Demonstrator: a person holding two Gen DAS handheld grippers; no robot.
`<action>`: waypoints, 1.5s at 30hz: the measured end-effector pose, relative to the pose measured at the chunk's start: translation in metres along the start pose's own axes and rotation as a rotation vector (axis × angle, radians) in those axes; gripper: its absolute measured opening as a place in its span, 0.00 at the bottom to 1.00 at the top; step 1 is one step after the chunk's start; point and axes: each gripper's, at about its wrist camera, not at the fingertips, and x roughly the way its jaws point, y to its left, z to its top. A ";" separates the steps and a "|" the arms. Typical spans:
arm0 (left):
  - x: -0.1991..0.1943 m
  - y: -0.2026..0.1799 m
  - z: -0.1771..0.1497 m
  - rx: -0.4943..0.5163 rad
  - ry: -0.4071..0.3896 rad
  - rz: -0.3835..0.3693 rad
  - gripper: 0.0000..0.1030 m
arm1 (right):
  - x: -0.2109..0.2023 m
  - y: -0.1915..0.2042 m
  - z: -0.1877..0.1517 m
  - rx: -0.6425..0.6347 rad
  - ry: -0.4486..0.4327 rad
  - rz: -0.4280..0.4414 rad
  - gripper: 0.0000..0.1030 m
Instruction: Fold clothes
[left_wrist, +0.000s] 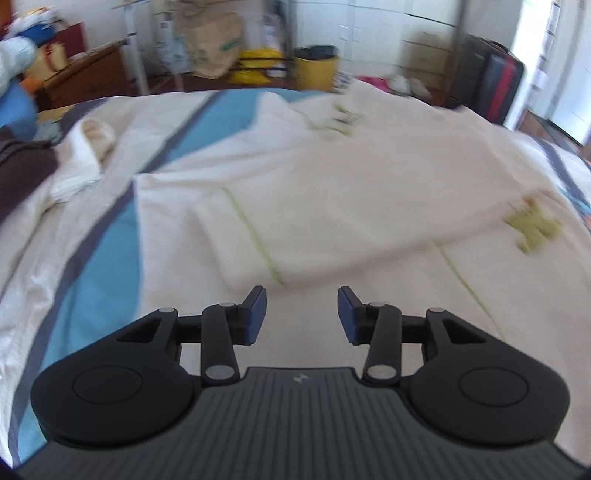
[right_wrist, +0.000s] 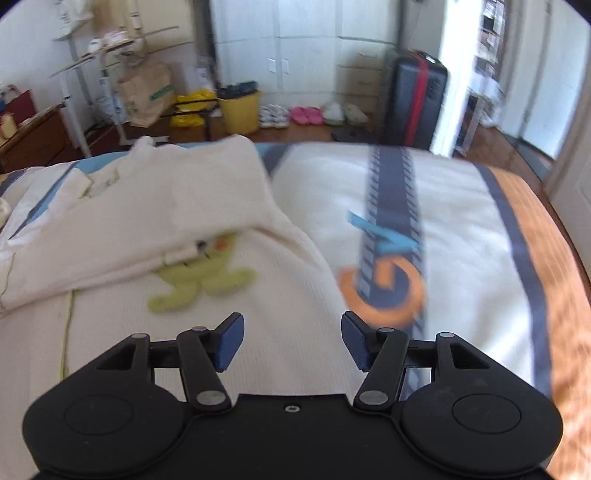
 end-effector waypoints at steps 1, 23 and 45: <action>-0.006 -0.011 -0.008 0.023 0.013 -0.035 0.44 | -0.004 -0.008 -0.005 0.026 0.040 0.019 0.62; -0.115 -0.109 -0.196 0.603 0.269 -0.319 0.60 | -0.054 -0.162 -0.119 0.333 0.382 0.402 0.62; -0.130 -0.110 -0.196 0.633 0.013 -0.176 0.07 | -0.042 -0.137 -0.102 0.297 0.217 0.443 0.07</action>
